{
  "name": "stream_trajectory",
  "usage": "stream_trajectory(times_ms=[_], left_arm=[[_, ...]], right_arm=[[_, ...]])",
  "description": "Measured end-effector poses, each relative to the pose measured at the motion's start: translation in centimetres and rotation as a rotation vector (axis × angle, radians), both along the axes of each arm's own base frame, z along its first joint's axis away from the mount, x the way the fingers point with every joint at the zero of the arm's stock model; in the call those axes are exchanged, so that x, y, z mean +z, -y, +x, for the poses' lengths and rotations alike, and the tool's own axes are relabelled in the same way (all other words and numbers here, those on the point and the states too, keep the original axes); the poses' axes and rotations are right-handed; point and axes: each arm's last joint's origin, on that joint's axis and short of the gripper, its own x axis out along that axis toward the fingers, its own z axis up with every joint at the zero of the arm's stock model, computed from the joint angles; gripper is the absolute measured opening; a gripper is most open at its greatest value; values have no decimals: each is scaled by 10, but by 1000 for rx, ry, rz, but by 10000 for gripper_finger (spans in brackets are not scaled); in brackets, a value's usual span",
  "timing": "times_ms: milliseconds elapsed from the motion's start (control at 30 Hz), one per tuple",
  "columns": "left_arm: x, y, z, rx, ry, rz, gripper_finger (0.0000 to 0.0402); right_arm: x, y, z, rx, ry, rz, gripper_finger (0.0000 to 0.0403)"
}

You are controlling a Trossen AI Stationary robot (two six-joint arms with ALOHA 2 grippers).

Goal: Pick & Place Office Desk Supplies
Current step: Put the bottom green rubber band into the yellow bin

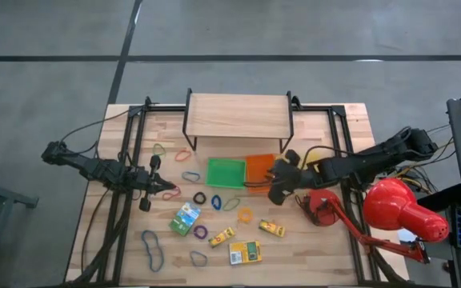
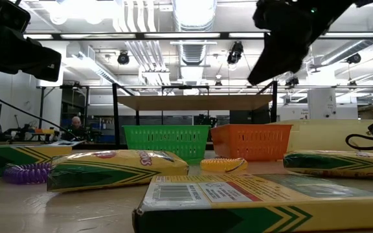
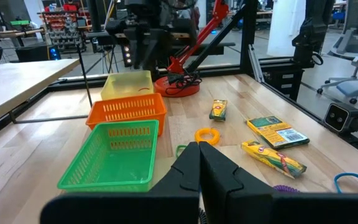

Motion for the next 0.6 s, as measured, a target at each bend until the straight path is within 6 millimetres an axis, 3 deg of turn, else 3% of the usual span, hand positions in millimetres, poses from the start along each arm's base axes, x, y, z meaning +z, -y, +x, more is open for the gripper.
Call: stream_trajectory(times_ms=[233, 600], left_arm=[[0, 0, 0, 0, 0, 0, 1], [0, 0, 0, 0, 0, 0, 1]], right_arm=[[-5, -6, 31, 235, 105, -164, 108], [-58, -19, 79, 555, -20, -274, 109]])
